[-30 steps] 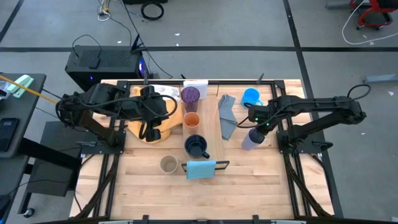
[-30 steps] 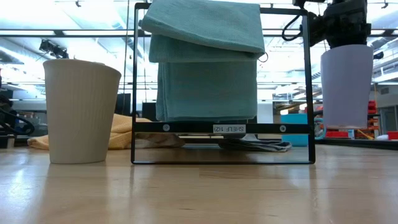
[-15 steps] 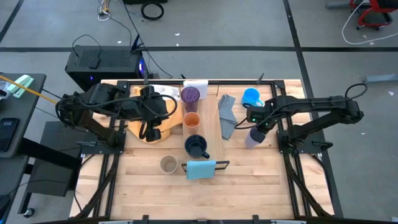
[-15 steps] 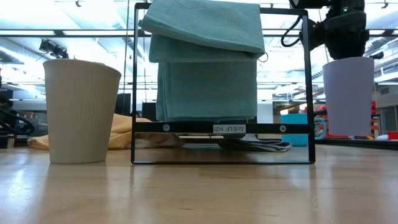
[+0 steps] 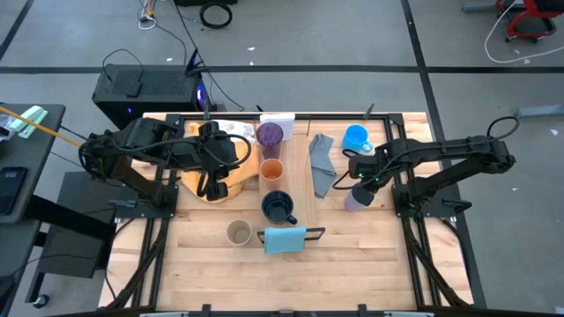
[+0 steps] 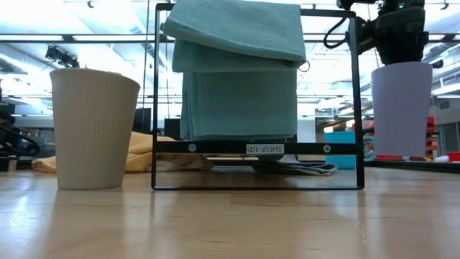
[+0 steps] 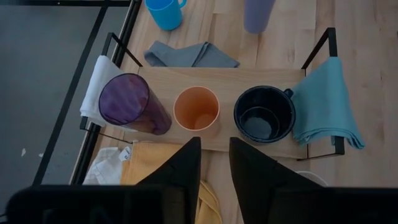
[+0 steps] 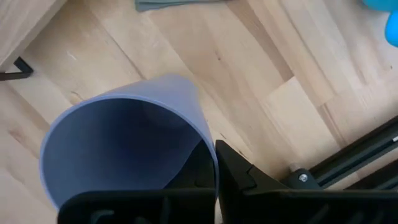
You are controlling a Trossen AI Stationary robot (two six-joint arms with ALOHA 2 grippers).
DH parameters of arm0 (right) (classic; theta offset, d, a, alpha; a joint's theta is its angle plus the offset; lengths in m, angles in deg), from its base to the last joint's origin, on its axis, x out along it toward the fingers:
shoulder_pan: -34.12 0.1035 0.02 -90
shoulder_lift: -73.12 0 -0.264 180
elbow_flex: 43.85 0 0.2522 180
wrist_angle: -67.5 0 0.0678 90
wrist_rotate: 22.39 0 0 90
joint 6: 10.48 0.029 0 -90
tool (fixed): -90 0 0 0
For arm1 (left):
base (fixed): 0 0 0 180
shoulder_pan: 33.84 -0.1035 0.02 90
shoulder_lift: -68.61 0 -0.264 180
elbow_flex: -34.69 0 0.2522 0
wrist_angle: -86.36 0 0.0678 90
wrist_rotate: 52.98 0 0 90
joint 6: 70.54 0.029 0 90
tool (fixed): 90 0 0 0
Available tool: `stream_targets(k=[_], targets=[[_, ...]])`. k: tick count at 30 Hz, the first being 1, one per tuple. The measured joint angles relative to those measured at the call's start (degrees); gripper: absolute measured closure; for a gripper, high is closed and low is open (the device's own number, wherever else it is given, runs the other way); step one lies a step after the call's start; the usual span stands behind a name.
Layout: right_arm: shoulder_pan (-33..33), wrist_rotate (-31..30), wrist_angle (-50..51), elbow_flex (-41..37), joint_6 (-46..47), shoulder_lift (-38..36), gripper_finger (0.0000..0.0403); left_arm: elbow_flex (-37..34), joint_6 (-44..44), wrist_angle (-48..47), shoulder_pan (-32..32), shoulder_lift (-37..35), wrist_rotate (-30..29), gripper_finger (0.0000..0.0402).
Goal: Stack small to large cups/mugs on shelf
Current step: Move the light violet cup to the middle right of the table
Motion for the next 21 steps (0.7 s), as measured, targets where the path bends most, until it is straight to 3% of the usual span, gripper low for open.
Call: stream_targets(k=[21], targets=[[0.4, 4.0, -8.5, -7.9, 3.0, 0.1, 0.0403, 0.0, 0.0, 0.0, 0.0, 0.0, 0.0, 0.0309]])
